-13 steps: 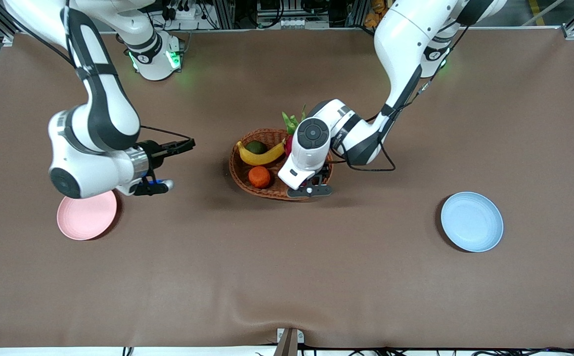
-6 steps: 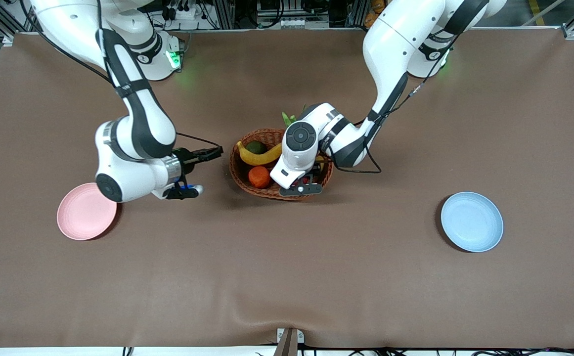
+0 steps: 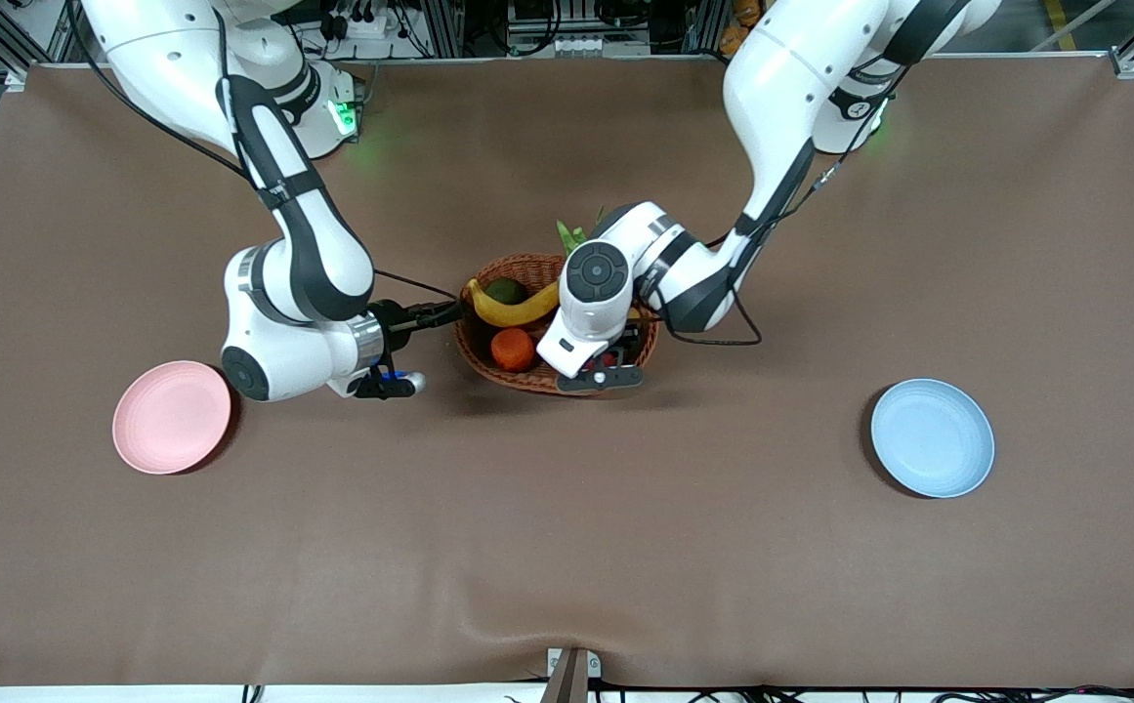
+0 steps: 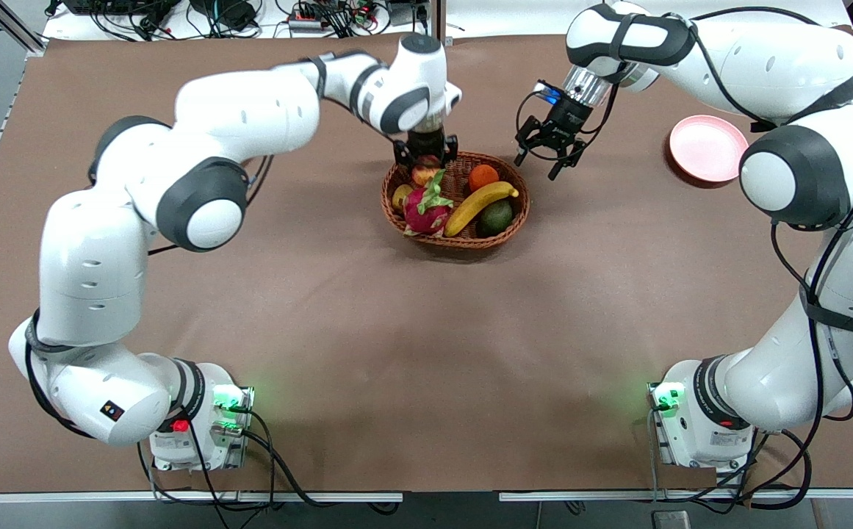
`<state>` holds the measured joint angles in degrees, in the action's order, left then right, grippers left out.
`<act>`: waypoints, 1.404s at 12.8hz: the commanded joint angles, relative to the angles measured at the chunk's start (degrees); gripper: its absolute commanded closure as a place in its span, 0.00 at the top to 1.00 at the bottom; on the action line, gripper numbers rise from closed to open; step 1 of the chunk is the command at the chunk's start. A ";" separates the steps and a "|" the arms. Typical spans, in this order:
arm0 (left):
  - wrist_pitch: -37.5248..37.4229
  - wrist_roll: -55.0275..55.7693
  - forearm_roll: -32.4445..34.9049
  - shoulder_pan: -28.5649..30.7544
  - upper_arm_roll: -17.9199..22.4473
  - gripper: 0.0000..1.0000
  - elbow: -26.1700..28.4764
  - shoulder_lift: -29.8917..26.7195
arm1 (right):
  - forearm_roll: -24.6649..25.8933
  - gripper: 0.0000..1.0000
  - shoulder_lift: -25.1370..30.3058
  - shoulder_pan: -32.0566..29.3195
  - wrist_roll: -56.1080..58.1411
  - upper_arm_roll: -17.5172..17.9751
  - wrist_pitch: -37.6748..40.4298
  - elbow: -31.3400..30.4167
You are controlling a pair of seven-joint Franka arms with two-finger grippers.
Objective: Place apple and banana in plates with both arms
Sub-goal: 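Grasp the red apple with the left gripper while the right gripper grasps the banana, then carry the apple to the blue plate while the right gripper holds the banana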
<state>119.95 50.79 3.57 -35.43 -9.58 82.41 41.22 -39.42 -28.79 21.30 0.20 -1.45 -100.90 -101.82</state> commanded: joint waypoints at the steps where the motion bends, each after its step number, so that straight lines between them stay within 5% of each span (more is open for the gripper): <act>1: -10.58 0.54 0.65 4.38 -0.18 0.00 1.53 -11.74 | -2.76 1.00 -1.18 2.16 -0.11 -0.48 -2.79 -0.23; 4: -17.36 -11.01 0.56 13.24 -0.44 0.00 1.79 -18.26 | -4.08 1.00 -2.75 3.66 -0.55 -0.48 -3.95 -0.23; 11: -19.58 -33.88 0.39 34.26 -0.62 0.00 3.02 -18.47 | -6.01 0.63 -4.44 5.95 -0.90 -0.48 -5.80 -0.14; 16: -15.72 -42.25 1.61 41.75 -0.44 0.00 3.02 -14.16 | -6.10 0.16 -3.82 5.60 -2.04 -0.48 -5.28 0.22; 18: -13.70 -43.75 1.62 43.68 -0.27 0.00 2.93 -12.66 | -6.10 0.07 -3.56 5.33 -3.01 -0.48 -3.96 0.65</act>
<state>104.73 8.20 3.73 6.88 -9.26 85.64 27.76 -44.56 -33.29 26.96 -1.55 -1.83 -106.36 -101.10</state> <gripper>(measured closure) 0.211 0.612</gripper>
